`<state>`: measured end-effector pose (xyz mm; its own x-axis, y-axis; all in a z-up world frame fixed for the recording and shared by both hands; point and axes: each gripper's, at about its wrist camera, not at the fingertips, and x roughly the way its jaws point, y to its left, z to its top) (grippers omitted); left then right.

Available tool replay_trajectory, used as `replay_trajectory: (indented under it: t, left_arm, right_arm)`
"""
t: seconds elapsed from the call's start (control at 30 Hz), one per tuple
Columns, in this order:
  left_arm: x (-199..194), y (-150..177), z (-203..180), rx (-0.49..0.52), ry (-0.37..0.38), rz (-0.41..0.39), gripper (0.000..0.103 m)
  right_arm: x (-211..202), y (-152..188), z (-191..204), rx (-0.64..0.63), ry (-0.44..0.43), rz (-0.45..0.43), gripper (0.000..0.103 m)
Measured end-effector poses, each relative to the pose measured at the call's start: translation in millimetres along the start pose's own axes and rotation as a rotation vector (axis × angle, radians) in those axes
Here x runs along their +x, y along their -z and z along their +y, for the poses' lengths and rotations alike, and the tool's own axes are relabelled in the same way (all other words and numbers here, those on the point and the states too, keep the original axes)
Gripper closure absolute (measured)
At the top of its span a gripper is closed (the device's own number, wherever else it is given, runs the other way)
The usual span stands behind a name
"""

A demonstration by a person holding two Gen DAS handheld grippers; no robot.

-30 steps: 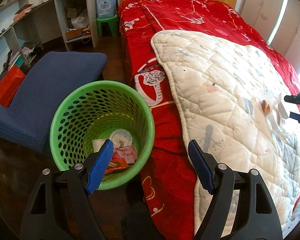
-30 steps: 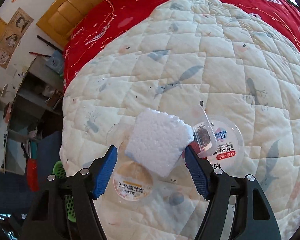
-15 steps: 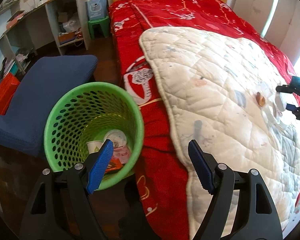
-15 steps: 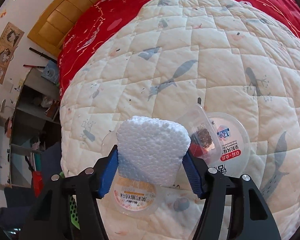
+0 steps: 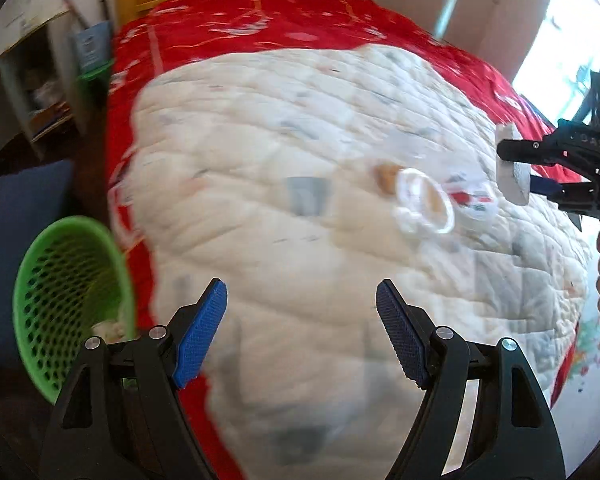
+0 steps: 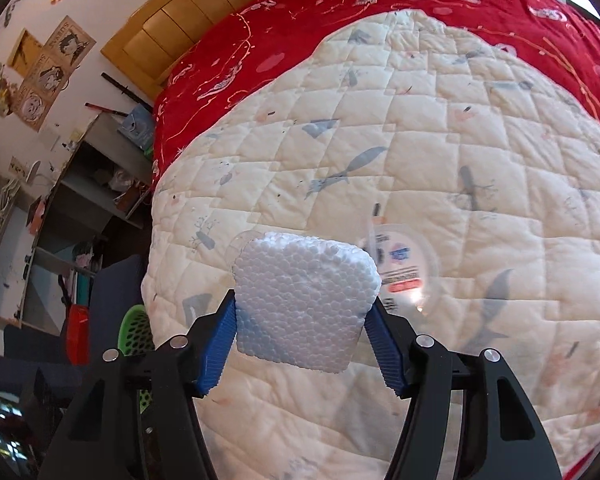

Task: Collect trash
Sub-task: 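Grasp the clear round lid with the left tool while the right tool holds the foam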

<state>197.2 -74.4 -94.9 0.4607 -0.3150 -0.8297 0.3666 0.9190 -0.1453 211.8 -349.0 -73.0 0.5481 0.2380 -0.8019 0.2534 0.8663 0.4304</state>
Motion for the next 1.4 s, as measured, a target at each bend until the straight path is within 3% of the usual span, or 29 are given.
replay_trajectory:
  t: [0.07, 0.3, 0.73, 0.83, 1.1, 1.4]
  left_arm:
    - [9, -4, -21, 0.049, 0.035, 0.004, 0.027]
    - [45, -22, -74, 0.174, 0.048, 0.031, 0.027]
    - [82, -39, -95, 0.200, 0.037, 0.057, 0.027]
    - [83, -39, -96, 0.194, 0.070, 0.049, 0.039]
    - [64, -36, -88, 0.179, 0.099, -0.004, 0.040]
    - [9, -25, -44, 0.110, 0.075, -0.075, 0.040]
  right_arm:
    - [-8, 2, -4, -0.019, 0.009, -0.015, 0.043]
    - [-28, 7, -20, -0.072, 0.026, -0.043, 0.043]
    - [-29, 15, -47, -0.046, 0.019, -0.031, 0.043]
    - [-28, 18, -47, -0.049, 0.021, -0.030, 0.043]
    - [-30, 27, -42, -0.059, 0.013, -0.029, 0.043]
    - [-29, 43, -10, -0.115, -0.019, -0.027, 0.043]
